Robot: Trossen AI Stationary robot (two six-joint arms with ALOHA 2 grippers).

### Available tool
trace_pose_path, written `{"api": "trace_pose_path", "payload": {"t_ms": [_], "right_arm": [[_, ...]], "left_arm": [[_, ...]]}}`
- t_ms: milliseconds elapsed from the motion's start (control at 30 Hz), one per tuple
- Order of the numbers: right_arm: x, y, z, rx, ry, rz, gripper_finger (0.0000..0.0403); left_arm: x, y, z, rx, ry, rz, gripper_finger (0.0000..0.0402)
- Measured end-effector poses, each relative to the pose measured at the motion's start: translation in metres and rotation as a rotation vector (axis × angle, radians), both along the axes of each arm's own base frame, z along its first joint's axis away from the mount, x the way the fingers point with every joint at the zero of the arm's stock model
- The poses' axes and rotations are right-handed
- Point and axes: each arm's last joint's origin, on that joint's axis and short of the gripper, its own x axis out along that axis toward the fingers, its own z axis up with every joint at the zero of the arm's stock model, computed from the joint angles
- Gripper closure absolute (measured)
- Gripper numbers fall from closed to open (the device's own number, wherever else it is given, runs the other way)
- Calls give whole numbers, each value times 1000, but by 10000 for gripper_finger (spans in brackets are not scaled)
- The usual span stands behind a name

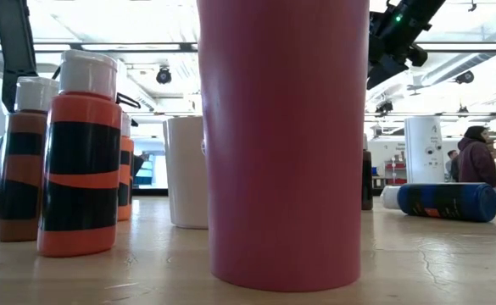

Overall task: Pick & Place Paint Supplies
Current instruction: Put the yellow paint bottle into the white bin

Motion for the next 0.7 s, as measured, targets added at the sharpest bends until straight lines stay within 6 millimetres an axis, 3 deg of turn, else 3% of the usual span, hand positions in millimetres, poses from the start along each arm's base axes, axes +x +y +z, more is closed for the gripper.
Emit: {"api": "trace_pose_path", "payload": {"t_ms": [333, 700], "right_arm": [[0, 1, 0, 52, 0, 39, 166], [2, 2, 0, 92, -24, 74, 147]], "left_arm": [[6, -7, 10, -79, -144, -309, 286], [9, -21, 49, -137, -499, -667, 286]]}}
